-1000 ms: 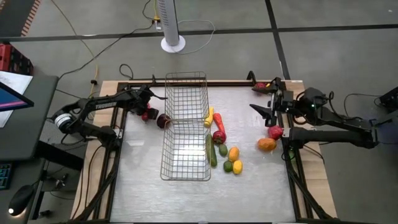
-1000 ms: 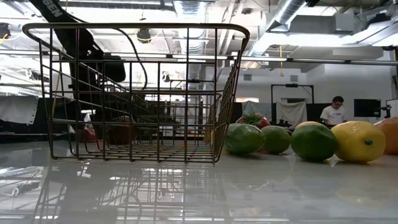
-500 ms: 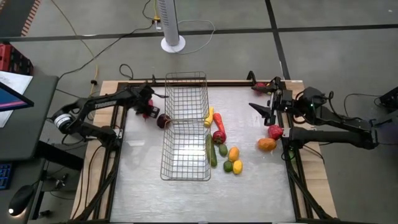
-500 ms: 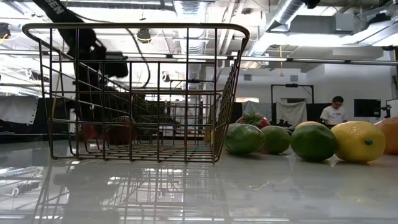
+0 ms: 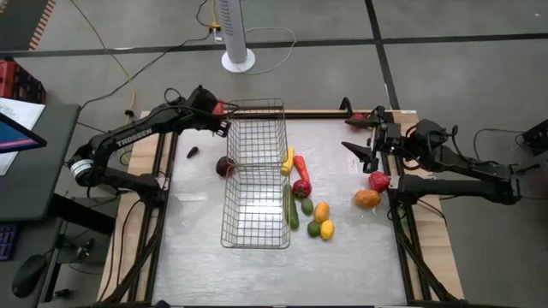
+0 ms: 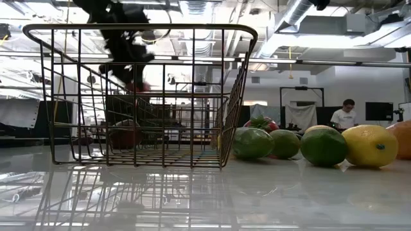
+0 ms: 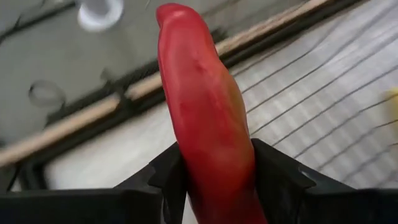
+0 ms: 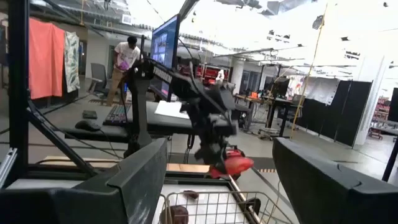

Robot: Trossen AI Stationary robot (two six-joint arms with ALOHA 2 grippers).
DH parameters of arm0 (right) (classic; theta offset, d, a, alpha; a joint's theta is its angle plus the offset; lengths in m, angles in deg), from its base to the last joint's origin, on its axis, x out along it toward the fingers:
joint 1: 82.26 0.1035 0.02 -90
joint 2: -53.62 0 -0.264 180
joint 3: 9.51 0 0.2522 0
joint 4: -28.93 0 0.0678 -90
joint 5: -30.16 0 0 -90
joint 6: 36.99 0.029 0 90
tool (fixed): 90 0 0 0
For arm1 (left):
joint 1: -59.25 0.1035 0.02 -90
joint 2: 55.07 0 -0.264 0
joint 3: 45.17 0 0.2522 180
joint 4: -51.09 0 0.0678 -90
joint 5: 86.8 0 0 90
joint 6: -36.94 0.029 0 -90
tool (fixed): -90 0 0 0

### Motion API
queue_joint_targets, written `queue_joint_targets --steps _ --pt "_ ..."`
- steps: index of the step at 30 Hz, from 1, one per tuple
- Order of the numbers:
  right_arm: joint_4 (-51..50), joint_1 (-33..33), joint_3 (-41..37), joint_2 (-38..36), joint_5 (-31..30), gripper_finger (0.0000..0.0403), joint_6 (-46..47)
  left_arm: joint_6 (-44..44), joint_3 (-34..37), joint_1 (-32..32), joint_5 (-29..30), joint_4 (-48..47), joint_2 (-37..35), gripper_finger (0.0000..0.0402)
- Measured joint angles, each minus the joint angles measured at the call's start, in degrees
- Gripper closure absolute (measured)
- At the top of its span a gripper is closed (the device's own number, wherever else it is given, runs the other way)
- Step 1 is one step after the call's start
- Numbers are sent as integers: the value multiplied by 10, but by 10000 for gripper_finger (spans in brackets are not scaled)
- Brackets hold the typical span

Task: Sort produce into baskets
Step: Put the red pepper into the top basket, then put the red apple into the bottom basket

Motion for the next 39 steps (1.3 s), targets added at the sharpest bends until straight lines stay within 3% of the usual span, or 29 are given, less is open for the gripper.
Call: queue_joint_targets --steps 7,12,18,25,30,34,39 --pt "8 0 0 27 0 85 -2 24 -17 -77 -110 48 0 243" --pt "23 0 0 32 0 85 -2 28 -17 -130 -63 45 0 189" --pt "27 0 0 32 0 85 9 29 -31 -139 -51 7 0 115" --pt "19 0 0 32 0 85 9 22 -76 -127 23 -164 -1 105" --pt "-2 0 0 31 0 85 9 -3 -29 -146 32 -225 -27 105" --pt "-18 0 0 31 0 85 9 -39 30 -174 78 -197 -96 104" --pt "-21 0 0 31 0 85 16 -124 126 -189 56 -127 -175 104"
